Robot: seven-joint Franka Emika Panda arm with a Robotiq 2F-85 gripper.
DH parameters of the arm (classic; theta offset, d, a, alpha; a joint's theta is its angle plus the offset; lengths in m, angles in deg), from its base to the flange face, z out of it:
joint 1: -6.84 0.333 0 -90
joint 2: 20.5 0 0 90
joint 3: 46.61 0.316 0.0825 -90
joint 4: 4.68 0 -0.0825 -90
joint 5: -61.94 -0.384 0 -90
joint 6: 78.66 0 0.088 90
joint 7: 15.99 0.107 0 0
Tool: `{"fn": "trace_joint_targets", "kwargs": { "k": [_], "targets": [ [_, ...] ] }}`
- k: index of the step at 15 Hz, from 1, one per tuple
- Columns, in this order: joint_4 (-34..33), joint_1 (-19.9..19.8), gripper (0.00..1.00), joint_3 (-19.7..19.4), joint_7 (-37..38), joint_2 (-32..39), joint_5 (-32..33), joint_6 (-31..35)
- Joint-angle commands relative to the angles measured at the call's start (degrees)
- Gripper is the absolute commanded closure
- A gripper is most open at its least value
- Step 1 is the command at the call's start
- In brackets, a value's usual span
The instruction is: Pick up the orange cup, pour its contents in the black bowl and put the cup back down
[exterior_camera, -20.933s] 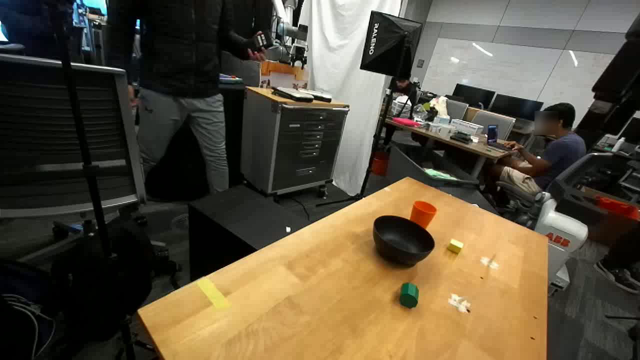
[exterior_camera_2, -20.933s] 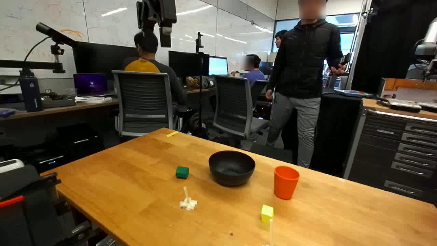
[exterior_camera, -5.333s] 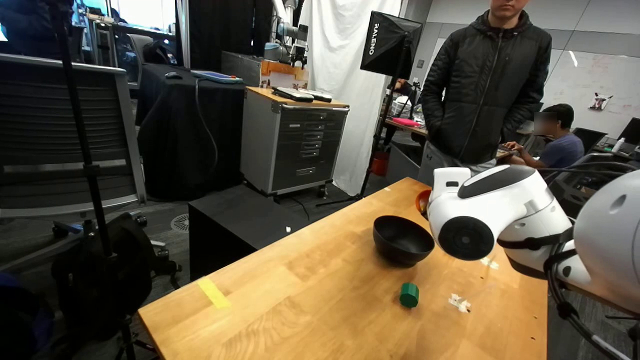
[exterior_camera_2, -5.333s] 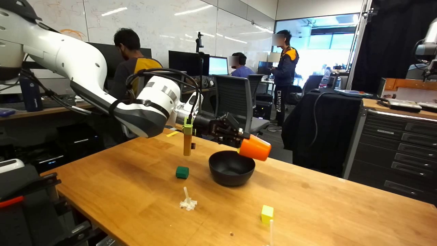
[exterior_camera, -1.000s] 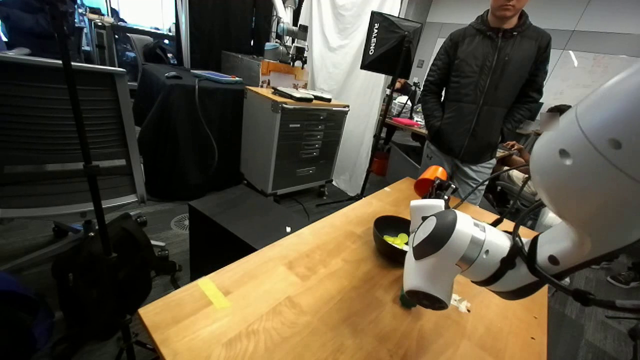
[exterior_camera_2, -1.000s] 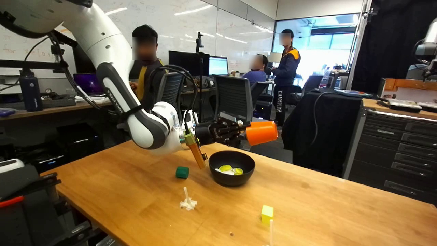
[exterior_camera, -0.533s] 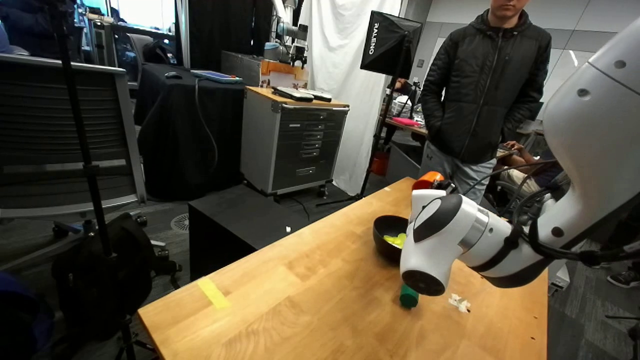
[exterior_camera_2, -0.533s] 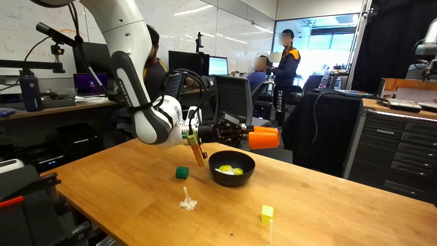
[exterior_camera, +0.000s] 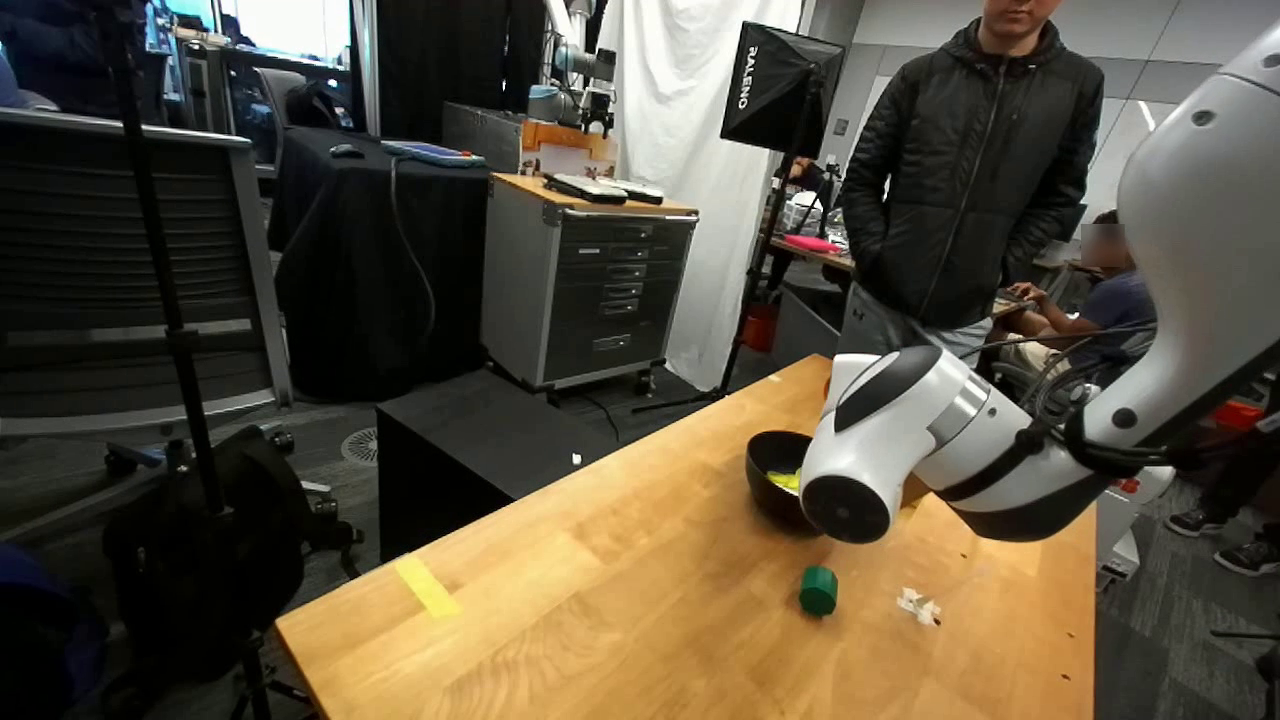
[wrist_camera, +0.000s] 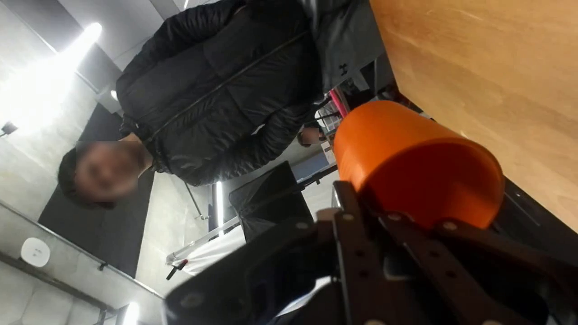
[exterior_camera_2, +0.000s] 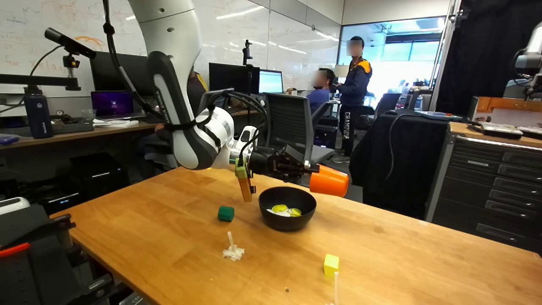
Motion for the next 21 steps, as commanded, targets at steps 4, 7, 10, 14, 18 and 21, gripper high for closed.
{"fn": "trace_joint_targets", "kwargs": {
  "k": [4, 7, 10, 14, 18, 21],
  "targets": [
    [1.43, -5.26, 0.99, 4.27, -2.61, -4.97, -1.72, 5.65],
    [1.65, -6.41, 0.99, 4.79, -3.36, -6.46, -3.05, 8.67],
    [1.85, -8.14, 0.99, 5.29, -5.14, -8.39, -5.64, 13.86],
    [1.74, -10.36, 0.99, 5.22, -8.11, -11.2, -11.42, 21.27],
    [1.79, -12.2, 0.99, 4.52, -11.43, -14.39, -18.72, 27.79],
    [2.3, -13.95, 0.99, 4.13, -14.96, -17.21, -25.25, 33.64]
  ]
}}
